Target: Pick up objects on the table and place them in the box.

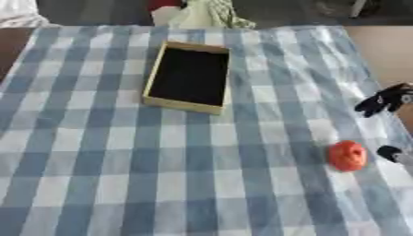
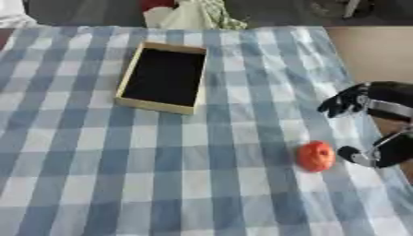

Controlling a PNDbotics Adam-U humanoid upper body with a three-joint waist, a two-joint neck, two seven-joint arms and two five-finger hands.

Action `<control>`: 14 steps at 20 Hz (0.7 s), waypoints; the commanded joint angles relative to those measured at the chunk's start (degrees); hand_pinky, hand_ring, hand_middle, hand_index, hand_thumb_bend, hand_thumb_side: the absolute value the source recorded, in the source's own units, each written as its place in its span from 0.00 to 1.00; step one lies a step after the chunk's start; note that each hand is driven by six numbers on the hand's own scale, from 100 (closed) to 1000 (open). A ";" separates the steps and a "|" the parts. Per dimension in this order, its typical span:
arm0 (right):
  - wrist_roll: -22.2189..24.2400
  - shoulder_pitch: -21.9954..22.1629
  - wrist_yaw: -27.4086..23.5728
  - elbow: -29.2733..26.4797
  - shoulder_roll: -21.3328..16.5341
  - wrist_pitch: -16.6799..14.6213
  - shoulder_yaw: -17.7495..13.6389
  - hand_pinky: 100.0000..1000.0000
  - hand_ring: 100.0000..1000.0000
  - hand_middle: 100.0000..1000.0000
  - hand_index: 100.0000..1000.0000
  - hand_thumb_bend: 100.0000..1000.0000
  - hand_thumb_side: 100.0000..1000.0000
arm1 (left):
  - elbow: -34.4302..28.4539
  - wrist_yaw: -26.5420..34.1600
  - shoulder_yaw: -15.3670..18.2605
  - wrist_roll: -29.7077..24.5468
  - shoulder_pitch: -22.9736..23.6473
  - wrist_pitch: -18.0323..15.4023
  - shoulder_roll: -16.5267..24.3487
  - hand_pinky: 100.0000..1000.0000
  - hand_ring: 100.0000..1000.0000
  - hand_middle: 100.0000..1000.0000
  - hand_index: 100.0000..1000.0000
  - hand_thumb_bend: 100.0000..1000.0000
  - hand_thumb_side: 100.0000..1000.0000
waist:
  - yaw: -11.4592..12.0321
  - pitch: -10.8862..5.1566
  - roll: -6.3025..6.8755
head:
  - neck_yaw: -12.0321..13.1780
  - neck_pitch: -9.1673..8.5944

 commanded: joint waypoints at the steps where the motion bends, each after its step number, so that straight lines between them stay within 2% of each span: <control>1: -0.38 -0.29 1.17 1.29 -0.25 -0.25 0.12 0.75 0.79 0.70 0.88 0.21 0.03 | -0.81 0.06 0.11 -0.30 -0.30 -0.05 0.84 0.72 0.73 0.65 0.80 0.49 0.61 | 0.07 -0.77 0.03 | -0.24 0.18; 14: -0.18 -0.73 6.38 7.71 2.40 -1.60 2.37 0.76 0.80 0.73 0.87 0.28 0.07 | -0.81 0.23 0.07 -0.60 -0.30 -0.05 0.44 0.72 0.73 0.65 0.80 0.49 0.62 | 0.39 -0.56 0.23 | -0.39 0.08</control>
